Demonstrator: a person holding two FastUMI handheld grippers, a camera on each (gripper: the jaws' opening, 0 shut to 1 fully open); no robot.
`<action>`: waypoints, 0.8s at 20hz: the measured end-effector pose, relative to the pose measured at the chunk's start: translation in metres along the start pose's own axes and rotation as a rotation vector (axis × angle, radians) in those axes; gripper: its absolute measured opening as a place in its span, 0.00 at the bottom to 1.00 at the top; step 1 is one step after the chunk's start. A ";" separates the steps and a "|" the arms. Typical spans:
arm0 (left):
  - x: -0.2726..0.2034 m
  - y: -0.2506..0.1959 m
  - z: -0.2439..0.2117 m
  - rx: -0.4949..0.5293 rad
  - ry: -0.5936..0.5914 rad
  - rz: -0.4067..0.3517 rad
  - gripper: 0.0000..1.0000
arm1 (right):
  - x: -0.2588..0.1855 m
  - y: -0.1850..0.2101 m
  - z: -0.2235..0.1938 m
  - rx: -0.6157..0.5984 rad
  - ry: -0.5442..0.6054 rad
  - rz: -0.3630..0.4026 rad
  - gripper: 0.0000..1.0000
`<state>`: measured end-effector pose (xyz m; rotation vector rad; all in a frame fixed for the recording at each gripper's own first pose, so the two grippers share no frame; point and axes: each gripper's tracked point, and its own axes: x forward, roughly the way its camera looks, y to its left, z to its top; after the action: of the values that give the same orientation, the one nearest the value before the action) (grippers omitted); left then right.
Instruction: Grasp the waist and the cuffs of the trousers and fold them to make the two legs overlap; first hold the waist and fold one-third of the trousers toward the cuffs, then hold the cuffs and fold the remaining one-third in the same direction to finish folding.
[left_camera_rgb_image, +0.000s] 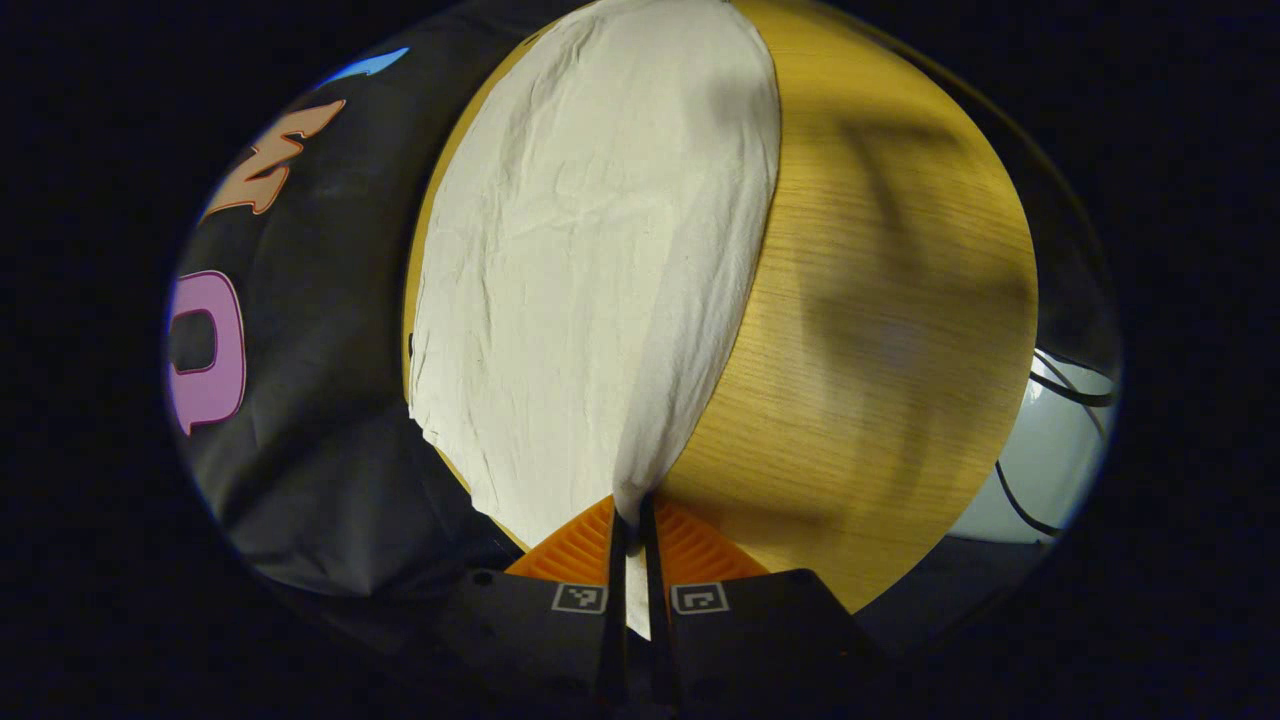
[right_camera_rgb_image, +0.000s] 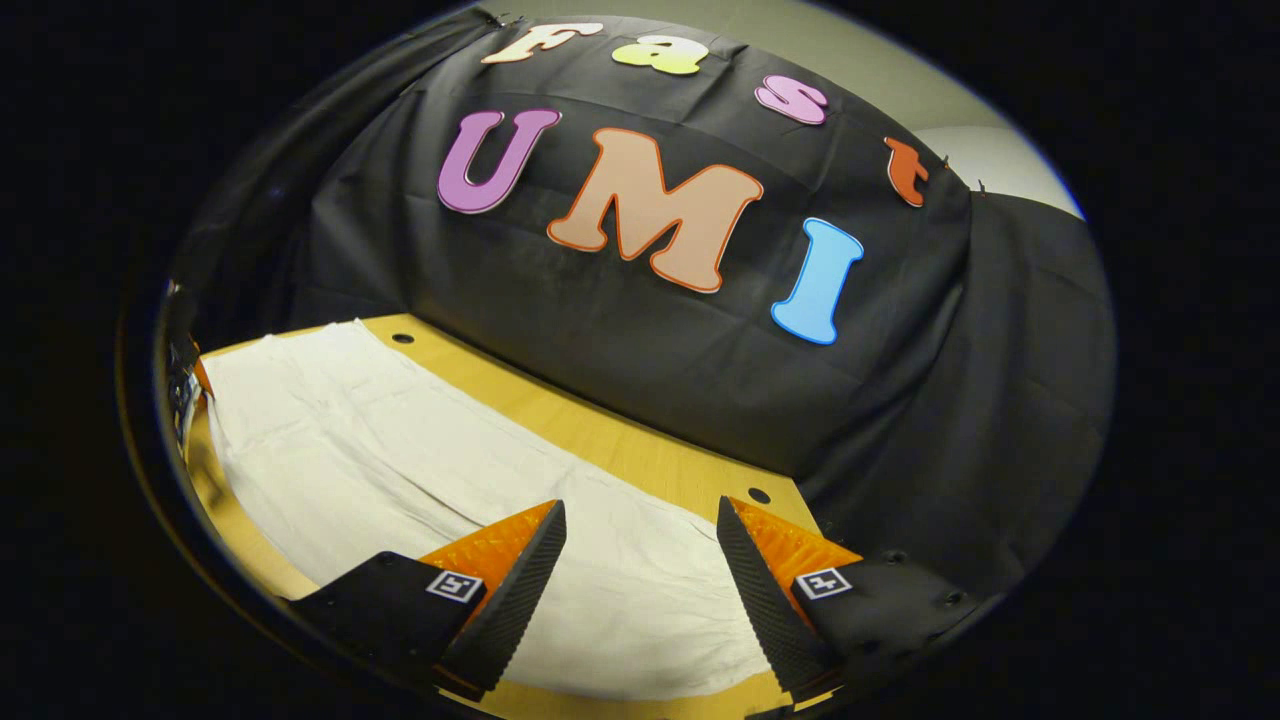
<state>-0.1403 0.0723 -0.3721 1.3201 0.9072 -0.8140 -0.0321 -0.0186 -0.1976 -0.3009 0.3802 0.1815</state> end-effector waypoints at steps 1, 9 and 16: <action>0.000 0.000 0.000 -0.005 -0.002 0.007 0.01 | 0.000 0.002 -0.012 -0.017 0.022 0.015 0.98; 0.003 0.001 -0.001 0.017 0.008 0.058 0.00 | -0.019 0.000 -0.096 -0.317 0.159 0.091 0.99; 0.004 0.001 -0.002 0.027 0.020 0.094 0.00 | -0.036 -0.007 -0.156 -0.621 0.246 0.155 0.98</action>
<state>-0.1374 0.0742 -0.3754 1.3867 0.8460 -0.7435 -0.1160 -0.0790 -0.3200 -0.9128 0.5880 0.4173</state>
